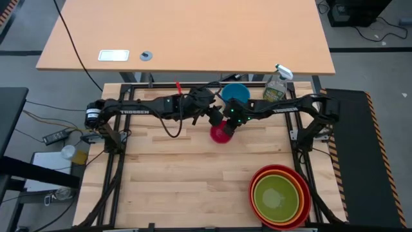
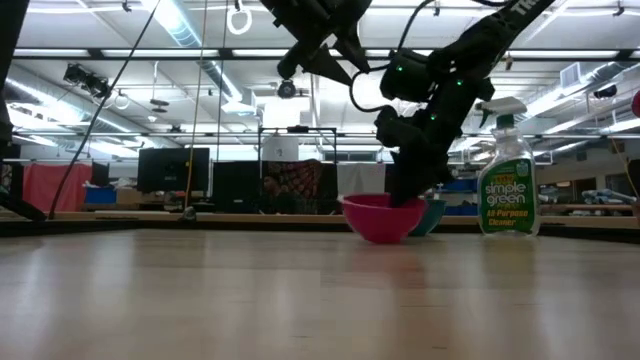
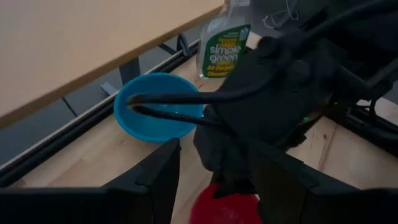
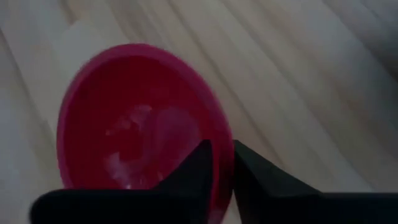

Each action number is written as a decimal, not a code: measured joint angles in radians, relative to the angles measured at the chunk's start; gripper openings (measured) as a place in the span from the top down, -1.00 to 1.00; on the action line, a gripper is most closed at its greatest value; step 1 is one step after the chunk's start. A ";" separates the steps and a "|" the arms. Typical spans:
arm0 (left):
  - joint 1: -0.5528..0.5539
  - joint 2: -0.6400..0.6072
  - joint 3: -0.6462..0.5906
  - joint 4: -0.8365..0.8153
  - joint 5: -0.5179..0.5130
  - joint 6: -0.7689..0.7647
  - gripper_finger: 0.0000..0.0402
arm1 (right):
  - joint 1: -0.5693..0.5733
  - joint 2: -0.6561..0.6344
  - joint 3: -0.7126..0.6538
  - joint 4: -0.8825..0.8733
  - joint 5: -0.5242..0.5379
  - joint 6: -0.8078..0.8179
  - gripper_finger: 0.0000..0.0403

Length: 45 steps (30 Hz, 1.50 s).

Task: Nest bowls inside each other
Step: Stack the pink bowl into the green bowl, then stack the blue bowl into the green bowl

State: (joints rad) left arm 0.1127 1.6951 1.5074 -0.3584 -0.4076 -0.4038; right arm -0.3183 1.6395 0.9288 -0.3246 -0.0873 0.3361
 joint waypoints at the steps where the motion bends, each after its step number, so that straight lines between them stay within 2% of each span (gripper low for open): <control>1: -0.001 0.000 0.000 -0.005 0.000 0.000 0.04 | 0.000 0.006 0.002 0.002 -0.006 -0.002 0.64; 7: -0.006 0.000 0.000 -0.039 0.000 -0.005 0.04 | -0.012 -0.015 0.015 -0.061 -0.028 -0.008 0.33; 12: -0.012 -0.031 0.000 -0.119 -0.018 0.010 0.04 | -0.043 -0.133 0.034 -0.132 0.045 -0.066 0.18; 16: -0.023 -0.048 0.000 -0.217 -0.077 0.051 0.04 | -0.085 -0.229 0.035 -0.150 0.089 -0.219 0.13; 19: -0.028 -0.056 0.000 -0.258 -0.087 0.082 0.04 | -0.121 -0.245 0.035 -0.154 0.144 -0.377 0.11; 22: -0.028 -0.058 0.001 -0.278 -0.089 0.085 0.04 | -0.152 -0.223 0.036 -0.141 0.126 -0.498 0.09; 26: -0.032 -0.057 0.000 -0.274 -0.089 0.084 0.04 | -0.164 -0.145 0.075 -0.169 0.147 -0.574 0.00; 29: -0.032 -0.057 0.000 -0.275 -0.088 0.086 0.04 | -0.164 -0.066 0.123 -0.174 0.203 -0.625 -0.07; 32: -0.032 -0.057 0.000 -0.275 -0.088 0.112 0.04 | -0.163 0.023 0.155 -0.183 0.304 -0.661 -0.12; 35: -0.032 -0.057 0.000 -0.282 -0.088 0.125 0.04 | -0.164 0.084 0.185 -0.217 0.329 -0.686 -0.12; 40: -0.032 -0.057 0.000 -0.294 -0.087 0.127 0.04 | -0.160 0.142 0.191 -0.232 0.313 -0.688 -0.04; 45: -0.032 -0.056 0.000 -0.293 -0.086 0.125 0.04 | -0.159 0.160 0.191 -0.223 0.335 -0.688 0.21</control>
State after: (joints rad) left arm 0.0807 1.6386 1.5078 -0.6518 -0.4936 -0.2792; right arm -0.4775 1.7996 1.1202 -0.5479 0.2474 -0.3515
